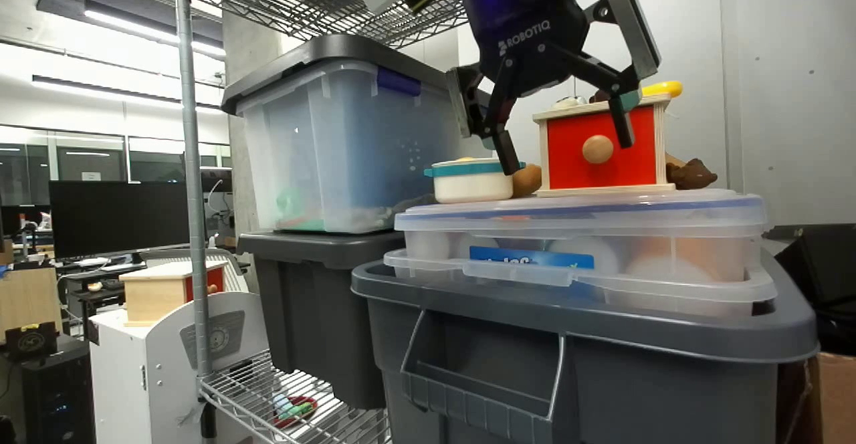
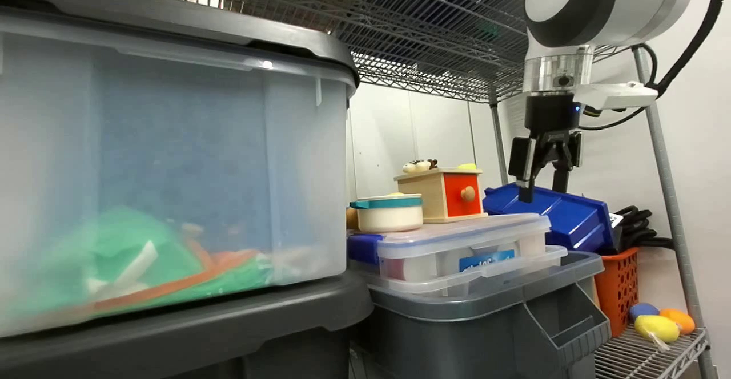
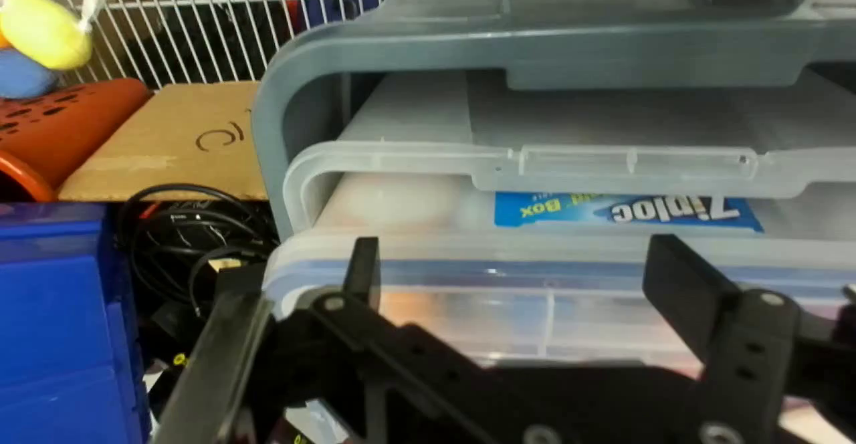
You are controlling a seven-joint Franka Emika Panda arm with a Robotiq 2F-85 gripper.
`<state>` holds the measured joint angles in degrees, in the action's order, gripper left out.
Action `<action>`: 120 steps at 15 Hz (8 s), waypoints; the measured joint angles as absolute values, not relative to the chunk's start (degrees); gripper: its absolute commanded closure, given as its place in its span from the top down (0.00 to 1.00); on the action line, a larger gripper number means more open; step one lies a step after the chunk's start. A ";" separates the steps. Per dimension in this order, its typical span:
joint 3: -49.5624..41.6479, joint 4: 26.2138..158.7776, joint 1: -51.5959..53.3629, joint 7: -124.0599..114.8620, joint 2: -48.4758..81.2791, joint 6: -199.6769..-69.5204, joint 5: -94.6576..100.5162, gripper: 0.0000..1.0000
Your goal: Open the red drawer, pick up the knife from the top of the drawer and put it in the red drawer
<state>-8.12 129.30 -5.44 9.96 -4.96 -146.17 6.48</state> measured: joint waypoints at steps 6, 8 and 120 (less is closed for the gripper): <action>-7.94 132.25 -4.01 20.07 -5.32 -160.63 0.00 1.00; -8.02 134.31 -2.94 26.32 -5.76 -165.61 -3.55 1.00; -5.82 126.95 -6.19 -0.24 -7.84 -128.20 5.24 1.00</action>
